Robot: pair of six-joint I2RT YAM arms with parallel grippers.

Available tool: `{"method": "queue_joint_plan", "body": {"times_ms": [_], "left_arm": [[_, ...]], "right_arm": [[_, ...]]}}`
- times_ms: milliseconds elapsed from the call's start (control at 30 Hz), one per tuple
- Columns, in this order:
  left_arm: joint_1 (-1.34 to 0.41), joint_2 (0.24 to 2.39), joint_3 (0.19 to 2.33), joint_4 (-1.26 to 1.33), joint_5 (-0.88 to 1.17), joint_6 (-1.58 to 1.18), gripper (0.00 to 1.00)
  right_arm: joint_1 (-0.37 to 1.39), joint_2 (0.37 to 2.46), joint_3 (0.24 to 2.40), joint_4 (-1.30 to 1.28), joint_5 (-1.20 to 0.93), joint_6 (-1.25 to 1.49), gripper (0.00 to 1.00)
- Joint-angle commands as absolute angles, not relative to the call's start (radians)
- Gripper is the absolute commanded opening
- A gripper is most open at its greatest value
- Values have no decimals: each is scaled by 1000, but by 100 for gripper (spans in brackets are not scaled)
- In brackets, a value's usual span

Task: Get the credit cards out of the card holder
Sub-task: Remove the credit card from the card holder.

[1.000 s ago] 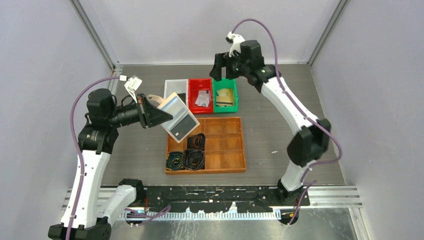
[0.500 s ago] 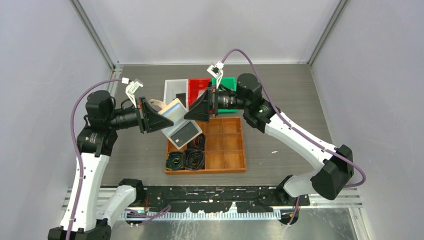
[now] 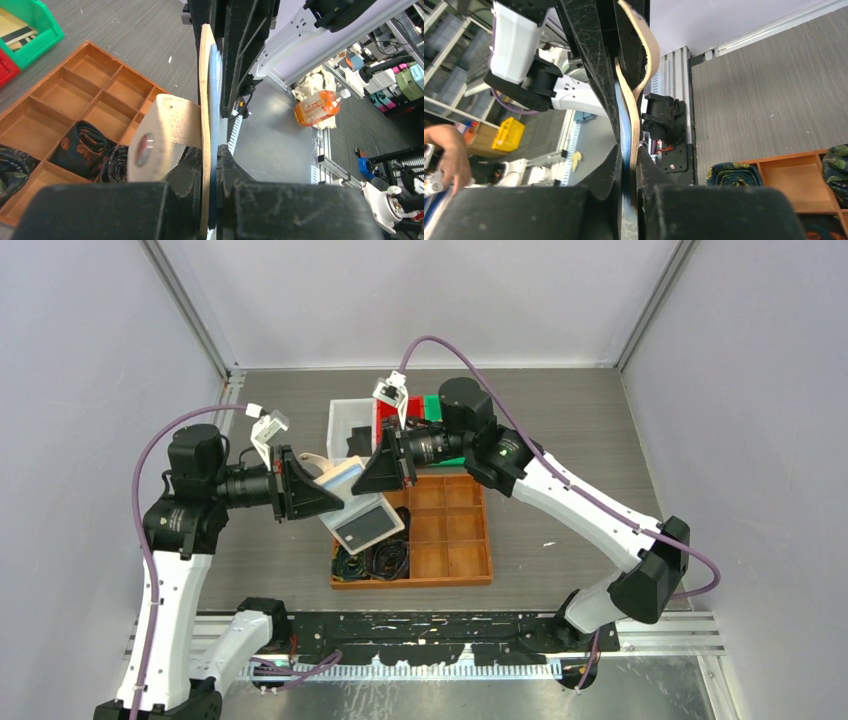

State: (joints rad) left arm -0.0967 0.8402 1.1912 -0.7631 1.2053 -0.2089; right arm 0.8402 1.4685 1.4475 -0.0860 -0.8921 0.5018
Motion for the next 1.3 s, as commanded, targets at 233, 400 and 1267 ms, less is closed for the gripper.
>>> {"method": "queue_joint_plan", "body": {"times_ms": [233, 400, 1267], "left_arm": [[-96, 809, 1180, -721, 1158, -257, 85], [-96, 723, 1073, -463, 1168, -554, 76], [-95, 844, 1246, -1066, 1245, 163, 0]], "right_arm": [[857, 1398, 1437, 65, -704, 598, 1], [856, 1331, 1217, 520, -550, 858, 1], [906, 1477, 1652, -548, -818, 154, 67]]}}
